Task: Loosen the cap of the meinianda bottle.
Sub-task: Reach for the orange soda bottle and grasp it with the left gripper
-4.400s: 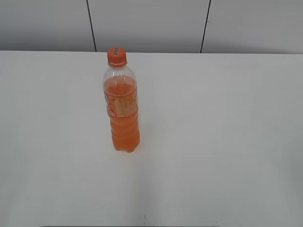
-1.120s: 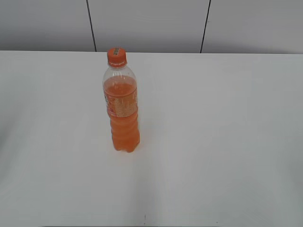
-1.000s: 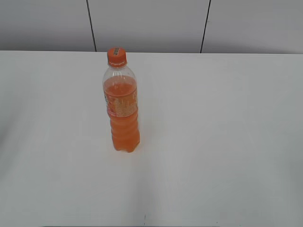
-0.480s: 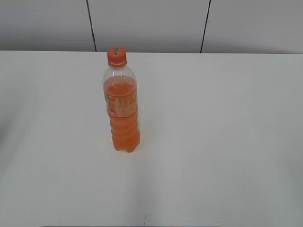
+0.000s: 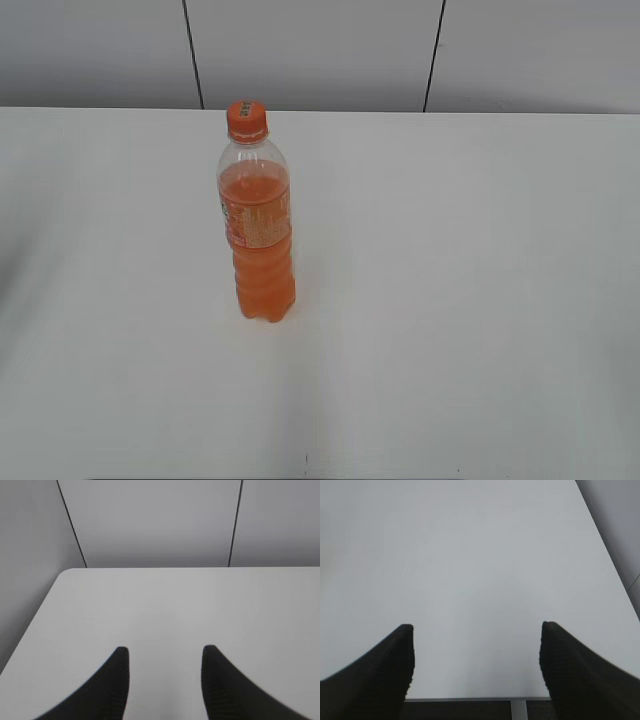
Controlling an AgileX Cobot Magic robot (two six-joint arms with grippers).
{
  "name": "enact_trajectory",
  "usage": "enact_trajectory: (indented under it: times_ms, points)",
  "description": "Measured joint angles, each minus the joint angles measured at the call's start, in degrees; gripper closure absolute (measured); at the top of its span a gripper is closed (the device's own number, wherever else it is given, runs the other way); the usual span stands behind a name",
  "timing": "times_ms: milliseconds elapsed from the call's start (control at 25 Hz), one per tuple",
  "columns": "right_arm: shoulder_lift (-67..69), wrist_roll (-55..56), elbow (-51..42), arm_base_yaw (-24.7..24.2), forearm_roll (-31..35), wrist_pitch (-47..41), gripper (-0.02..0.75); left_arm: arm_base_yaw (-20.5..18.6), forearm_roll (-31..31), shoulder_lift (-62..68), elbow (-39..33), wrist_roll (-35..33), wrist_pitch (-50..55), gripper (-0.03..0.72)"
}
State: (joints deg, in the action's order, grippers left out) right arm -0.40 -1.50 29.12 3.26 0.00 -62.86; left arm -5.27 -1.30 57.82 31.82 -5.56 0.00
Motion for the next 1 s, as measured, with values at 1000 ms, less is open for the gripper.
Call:
enact_trajectory:
  times_ms: [1000]
  points:
    - [0.00,0.00,0.00,0.00,0.00,0.00,0.153,0.00,5.55,18.11,-4.81,3.84,-27.42,0.381]
